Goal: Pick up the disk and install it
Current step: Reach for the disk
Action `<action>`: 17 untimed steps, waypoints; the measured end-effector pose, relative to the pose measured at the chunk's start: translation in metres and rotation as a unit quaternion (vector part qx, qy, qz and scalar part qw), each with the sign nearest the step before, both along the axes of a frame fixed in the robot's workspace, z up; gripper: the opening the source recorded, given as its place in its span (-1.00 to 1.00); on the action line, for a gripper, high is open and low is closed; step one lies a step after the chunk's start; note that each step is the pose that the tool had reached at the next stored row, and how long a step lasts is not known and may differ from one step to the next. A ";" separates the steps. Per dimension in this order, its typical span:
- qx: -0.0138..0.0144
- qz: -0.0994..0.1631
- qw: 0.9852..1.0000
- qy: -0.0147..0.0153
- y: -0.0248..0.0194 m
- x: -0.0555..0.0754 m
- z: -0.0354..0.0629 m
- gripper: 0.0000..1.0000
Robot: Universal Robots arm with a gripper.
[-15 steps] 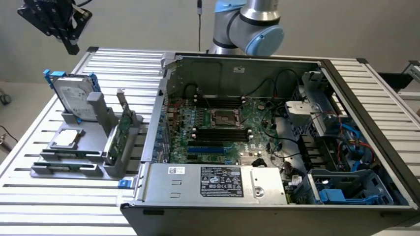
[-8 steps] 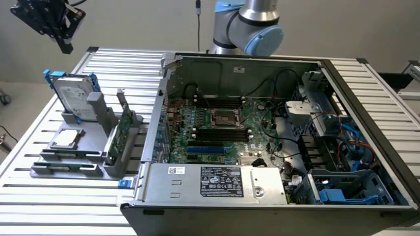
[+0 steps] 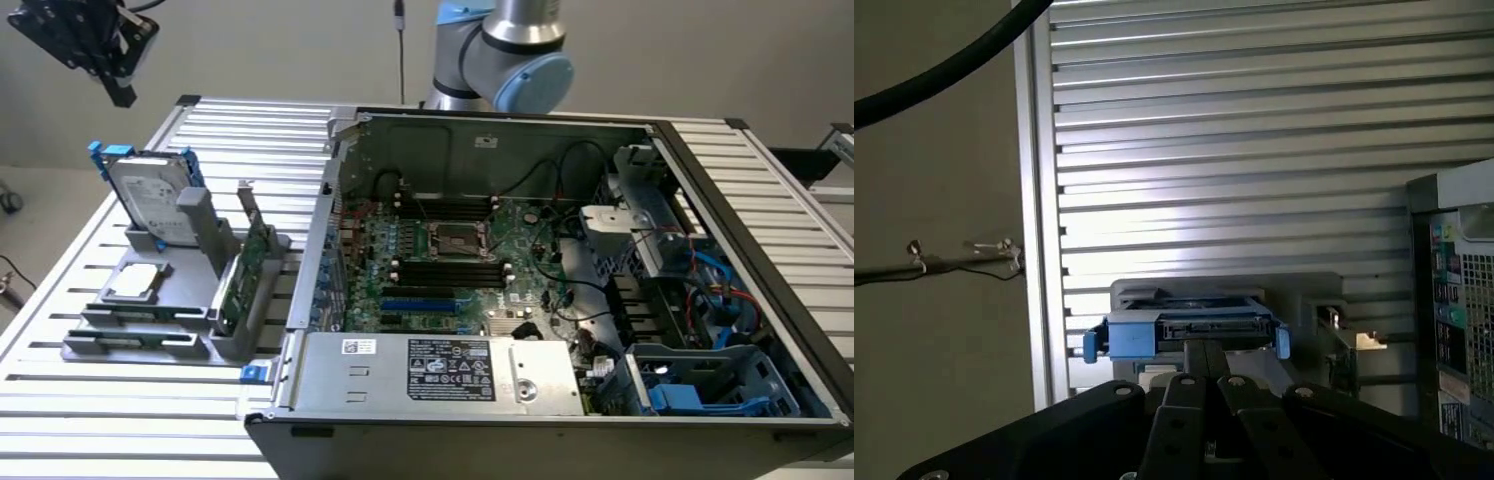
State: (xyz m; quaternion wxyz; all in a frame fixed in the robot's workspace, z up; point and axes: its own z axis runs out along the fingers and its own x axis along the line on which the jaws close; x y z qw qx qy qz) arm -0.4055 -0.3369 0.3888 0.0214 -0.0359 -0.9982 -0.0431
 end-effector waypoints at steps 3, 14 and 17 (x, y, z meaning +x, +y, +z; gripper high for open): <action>0.000 0.000 1.000 0.000 0.0032 -0.013 -0.0018 -0.79; -0.004 0.009 1.000 0.001 0.0124 -0.030 -0.0083 -0.79; -0.017 0.014 1.000 0.002 0.0147 -0.030 -0.0087 -0.79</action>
